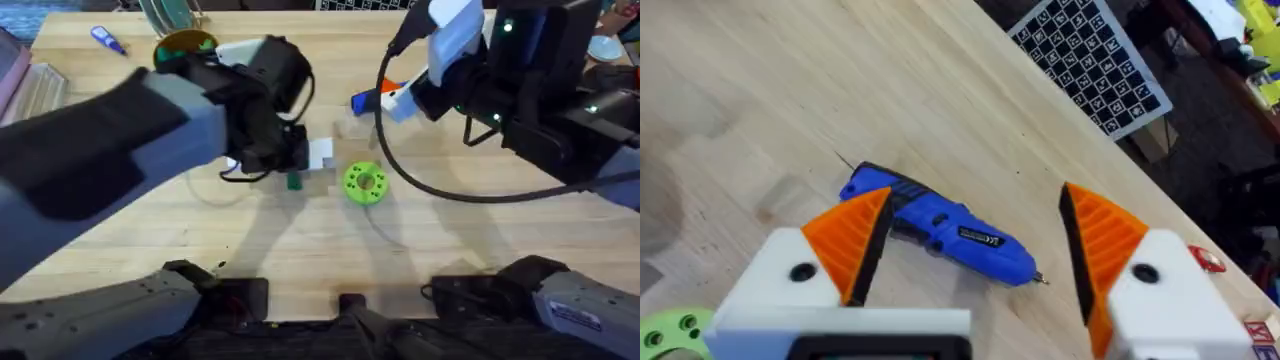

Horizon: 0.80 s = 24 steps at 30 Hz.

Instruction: Pick up the gripper from the table and insert it into the empty holder that is missing its gripper. Then pick up a screw, insert it into the mounting hole, and use the screwdriver to tighten it. Finally, clean up the table by picking up the vegetable and placing it into the bucket.

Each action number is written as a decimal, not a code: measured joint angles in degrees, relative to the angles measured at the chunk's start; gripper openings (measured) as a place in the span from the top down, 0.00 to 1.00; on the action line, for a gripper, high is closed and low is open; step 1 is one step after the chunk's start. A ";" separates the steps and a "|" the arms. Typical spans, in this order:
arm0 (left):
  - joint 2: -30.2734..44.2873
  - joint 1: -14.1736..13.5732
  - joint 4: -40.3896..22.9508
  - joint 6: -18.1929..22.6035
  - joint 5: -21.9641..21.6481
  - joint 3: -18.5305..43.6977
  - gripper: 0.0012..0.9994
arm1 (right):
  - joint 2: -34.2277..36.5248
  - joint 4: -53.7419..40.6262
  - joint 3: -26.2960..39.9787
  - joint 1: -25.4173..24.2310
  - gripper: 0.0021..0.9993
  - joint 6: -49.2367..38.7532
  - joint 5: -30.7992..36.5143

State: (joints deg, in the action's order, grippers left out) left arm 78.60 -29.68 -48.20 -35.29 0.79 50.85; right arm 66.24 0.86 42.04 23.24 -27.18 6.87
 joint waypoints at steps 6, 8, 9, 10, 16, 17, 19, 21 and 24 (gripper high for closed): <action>5.14 -1.20 1.89 -6.64 -4.12 0.00 0.01 | 0.00 -0.02 0.00 0.00 0.01 0.00 0.00; 6.84 -1.20 3.66 -7.59 -4.91 0.00 0.01 | 0.00 -0.02 0.00 0.00 0.01 0.00 0.00; 7.54 -1.20 4.27 -7.89 -5.06 0.00 0.01 | 0.02 -0.02 0.00 0.00 0.01 0.00 0.00; 8.24 -1.20 4.65 -8.17 -5.15 0.00 0.01 | 0.00 -0.02 0.00 0.00 0.01 0.00 0.00; 10.07 -1.20 5.37 -9.01 -5.45 0.00 0.02 | 0.00 -0.02 0.00 0.00 0.01 0.00 0.00; 10.07 -1.20 5.37 -9.17 -5.54 0.00 0.08 | 0.01 -0.02 0.00 0.00 0.01 0.00 0.00; 10.07 -1.20 5.39 -9.36 -5.54 0.00 0.33 | 0.00 -0.02 0.00 0.00 0.01 0.00 0.00; 10.07 -1.20 5.46 -9.36 -5.50 0.00 0.65 | 0.00 -0.02 0.00 0.00 0.01 0.00 0.00; 10.06 -1.20 5.57 -9.36 -5.18 0.15 0.98 | 0.01 -0.01 0.00 0.00 0.01 0.00 0.00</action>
State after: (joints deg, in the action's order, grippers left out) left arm 88.65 -30.87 -42.63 -44.64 -4.39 51.00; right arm 66.25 0.85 42.04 23.24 -27.18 6.87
